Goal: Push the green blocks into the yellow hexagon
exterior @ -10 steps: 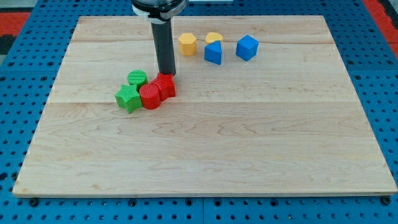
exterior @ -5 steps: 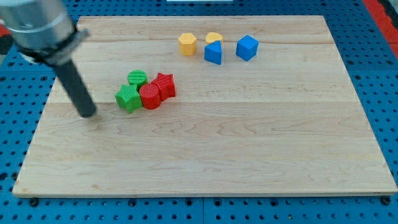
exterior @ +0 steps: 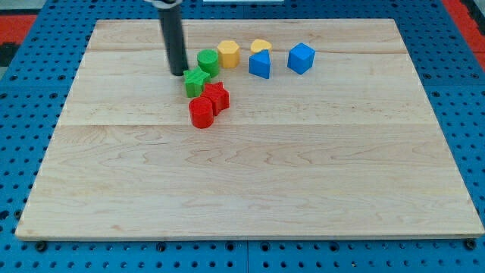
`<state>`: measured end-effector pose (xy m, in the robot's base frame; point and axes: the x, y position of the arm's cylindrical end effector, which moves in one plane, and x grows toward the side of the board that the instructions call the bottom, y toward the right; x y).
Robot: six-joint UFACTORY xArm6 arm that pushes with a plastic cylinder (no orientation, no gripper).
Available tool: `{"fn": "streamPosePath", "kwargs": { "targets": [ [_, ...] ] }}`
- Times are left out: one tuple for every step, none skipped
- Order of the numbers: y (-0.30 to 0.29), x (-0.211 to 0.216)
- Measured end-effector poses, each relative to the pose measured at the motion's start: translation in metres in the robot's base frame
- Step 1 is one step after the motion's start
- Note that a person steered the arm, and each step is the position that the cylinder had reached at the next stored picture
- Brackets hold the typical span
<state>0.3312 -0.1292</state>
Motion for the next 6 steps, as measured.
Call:
{"fn": "streamPosePath", "kwargs": {
  "targets": [
    [-0.007,0.039],
    [0.036,0.056],
    [0.047,0.016],
    [0.060,-0.035],
    [0.083,-0.036],
    [0.074,-0.038]
  ]
}}
